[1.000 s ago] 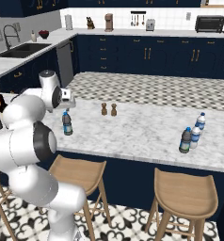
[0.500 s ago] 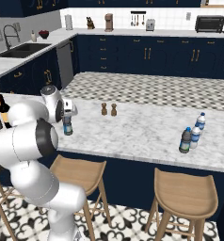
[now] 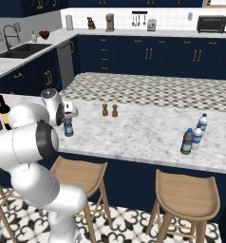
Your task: Move the plastic bottles in the middle to the plastics group, and the glass bottles in the middle to the glass group.
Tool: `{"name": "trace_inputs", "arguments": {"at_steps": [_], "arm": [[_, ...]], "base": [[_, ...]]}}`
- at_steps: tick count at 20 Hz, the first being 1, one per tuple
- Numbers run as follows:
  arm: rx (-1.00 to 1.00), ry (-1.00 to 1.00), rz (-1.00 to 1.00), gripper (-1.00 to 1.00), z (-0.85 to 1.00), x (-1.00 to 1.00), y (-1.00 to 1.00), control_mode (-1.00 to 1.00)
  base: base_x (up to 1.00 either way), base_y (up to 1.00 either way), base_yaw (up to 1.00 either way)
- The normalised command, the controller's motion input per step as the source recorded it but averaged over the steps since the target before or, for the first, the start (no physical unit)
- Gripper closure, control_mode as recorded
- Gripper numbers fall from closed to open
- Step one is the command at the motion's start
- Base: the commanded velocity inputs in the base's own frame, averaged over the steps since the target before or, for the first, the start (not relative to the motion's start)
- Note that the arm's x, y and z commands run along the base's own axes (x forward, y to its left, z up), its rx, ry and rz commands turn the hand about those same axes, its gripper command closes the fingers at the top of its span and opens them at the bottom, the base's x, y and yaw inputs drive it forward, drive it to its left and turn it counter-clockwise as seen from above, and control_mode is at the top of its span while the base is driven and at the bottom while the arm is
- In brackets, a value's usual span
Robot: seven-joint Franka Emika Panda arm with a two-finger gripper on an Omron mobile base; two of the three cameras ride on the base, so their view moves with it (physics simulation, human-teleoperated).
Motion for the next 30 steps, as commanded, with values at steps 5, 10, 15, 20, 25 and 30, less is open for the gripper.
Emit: {"name": "trace_inputs", "arguments": {"at_steps": [5, 10, 15, 20, 25, 30], "arm": [[0.0, 0.0, 0.0, -1.0, 0.0, 0.27, 0.0, -1.0], [0.0, 0.0, 0.0, -1.0, 0.0, 0.23, 0.0, -1.0], [0.0, 0.02, 0.0, -1.0, -0.02, 0.0, 0.01, -1.0], [0.0, 0.01, 0.0, -1.0, -0.11, 0.11, 0.12, -1.0], [0.0, 0.01, 0.0, -1.0, -0.01, 0.16, 0.1, -1.0], [0.0, 0.07, 0.0, -1.0, 0.0, 0.14, 0.05, -1.0]], "base": [[0.0, 0.0, 0.0], [0.0, 0.0, 0.0], [0.0, 0.0, 0.0], [0.0, 0.0, 0.0], [0.0, 0.0, 0.0], [0.0, 0.0, 0.0]]}}
